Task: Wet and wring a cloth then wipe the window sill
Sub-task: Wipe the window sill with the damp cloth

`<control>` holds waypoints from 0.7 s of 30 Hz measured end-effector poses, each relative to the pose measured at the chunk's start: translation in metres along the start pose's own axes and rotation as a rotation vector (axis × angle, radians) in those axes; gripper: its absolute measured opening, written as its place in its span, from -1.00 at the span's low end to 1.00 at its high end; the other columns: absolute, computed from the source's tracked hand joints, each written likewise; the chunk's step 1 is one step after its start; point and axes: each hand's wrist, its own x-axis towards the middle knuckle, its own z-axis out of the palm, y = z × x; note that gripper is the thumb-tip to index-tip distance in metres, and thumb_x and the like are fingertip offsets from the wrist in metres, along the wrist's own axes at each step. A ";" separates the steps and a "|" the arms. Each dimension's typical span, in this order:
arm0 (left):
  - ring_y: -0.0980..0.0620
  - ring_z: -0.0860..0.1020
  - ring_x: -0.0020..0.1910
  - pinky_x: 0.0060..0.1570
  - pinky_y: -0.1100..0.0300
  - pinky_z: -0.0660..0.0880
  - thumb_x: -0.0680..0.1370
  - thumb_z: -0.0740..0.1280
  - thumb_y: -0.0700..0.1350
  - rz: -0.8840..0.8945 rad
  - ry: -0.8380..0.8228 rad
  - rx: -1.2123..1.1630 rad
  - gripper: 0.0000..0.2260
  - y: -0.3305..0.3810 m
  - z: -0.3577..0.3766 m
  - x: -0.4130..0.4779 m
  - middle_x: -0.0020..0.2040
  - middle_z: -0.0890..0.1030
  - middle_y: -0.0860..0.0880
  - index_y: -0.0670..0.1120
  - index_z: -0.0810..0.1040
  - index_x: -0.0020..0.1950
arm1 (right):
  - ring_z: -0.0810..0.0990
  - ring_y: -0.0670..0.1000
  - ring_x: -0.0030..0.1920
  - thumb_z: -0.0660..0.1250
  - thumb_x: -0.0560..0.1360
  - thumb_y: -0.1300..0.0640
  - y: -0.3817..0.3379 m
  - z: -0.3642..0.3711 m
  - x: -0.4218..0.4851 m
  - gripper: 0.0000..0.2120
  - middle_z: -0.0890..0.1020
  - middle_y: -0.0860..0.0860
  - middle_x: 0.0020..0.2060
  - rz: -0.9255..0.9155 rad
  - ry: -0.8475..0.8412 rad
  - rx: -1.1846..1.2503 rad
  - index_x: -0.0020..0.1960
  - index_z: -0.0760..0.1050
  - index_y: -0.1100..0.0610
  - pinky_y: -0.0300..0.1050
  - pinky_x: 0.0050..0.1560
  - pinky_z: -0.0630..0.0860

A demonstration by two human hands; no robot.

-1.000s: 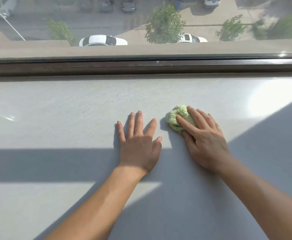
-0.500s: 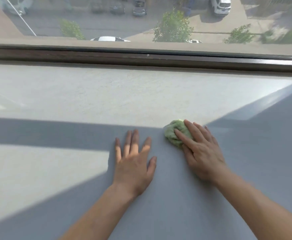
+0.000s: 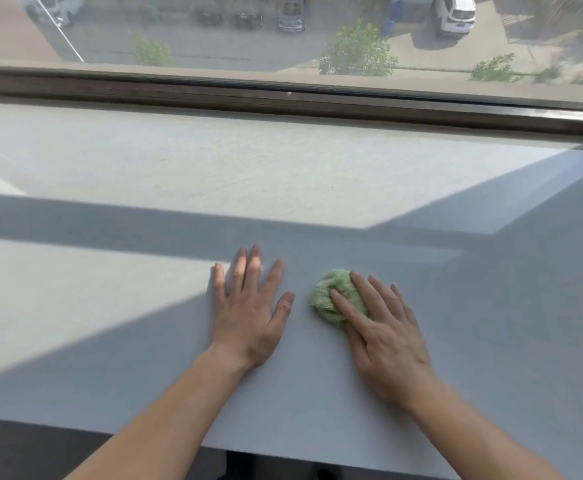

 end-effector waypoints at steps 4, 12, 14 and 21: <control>-0.02 -0.28 0.58 0.46 -0.17 -0.38 0.52 -0.29 0.30 -0.013 -0.043 0.034 -0.33 0.000 0.000 0.001 0.63 -0.18 -0.06 0.12 -0.04 0.61 | 0.20 0.16 0.51 0.09 0.58 0.01 0.016 -0.003 0.004 -0.53 0.24 0.00 0.54 0.293 0.045 0.072 0.48 0.31 -0.18 0.14 0.51 0.04; 0.05 -0.17 0.60 0.48 -0.16 -0.34 0.56 -0.17 0.26 0.076 0.004 -0.105 -0.37 0.000 0.004 -0.024 0.64 -0.02 -0.03 0.07 0.23 0.57 | 0.29 0.17 0.48 0.34 0.46 0.09 -0.043 0.014 -0.063 -0.40 0.30 0.02 0.52 -0.057 0.044 0.027 0.48 0.34 -0.16 0.20 0.46 0.18; 0.04 -0.14 0.60 0.50 -0.16 -0.30 0.58 -0.10 0.23 0.112 0.016 -0.115 -0.41 -0.001 0.009 -0.040 0.63 0.01 -0.05 0.06 0.28 0.55 | 0.28 0.15 0.49 0.31 0.47 0.08 -0.025 0.012 -0.070 -0.41 0.28 0.01 0.53 -0.078 0.013 -0.007 0.48 0.33 -0.18 0.18 0.48 0.16; 0.02 -0.31 0.57 0.46 -0.13 -0.41 0.53 -0.27 0.27 0.103 -0.098 -0.055 -0.34 0.007 0.010 -0.062 0.63 -0.16 -0.04 0.12 0.07 0.60 | 0.24 0.18 0.49 0.18 0.55 0.08 -0.050 0.016 -0.089 -0.49 0.26 0.03 0.53 0.316 0.130 0.053 0.49 0.33 -0.12 0.21 0.47 0.15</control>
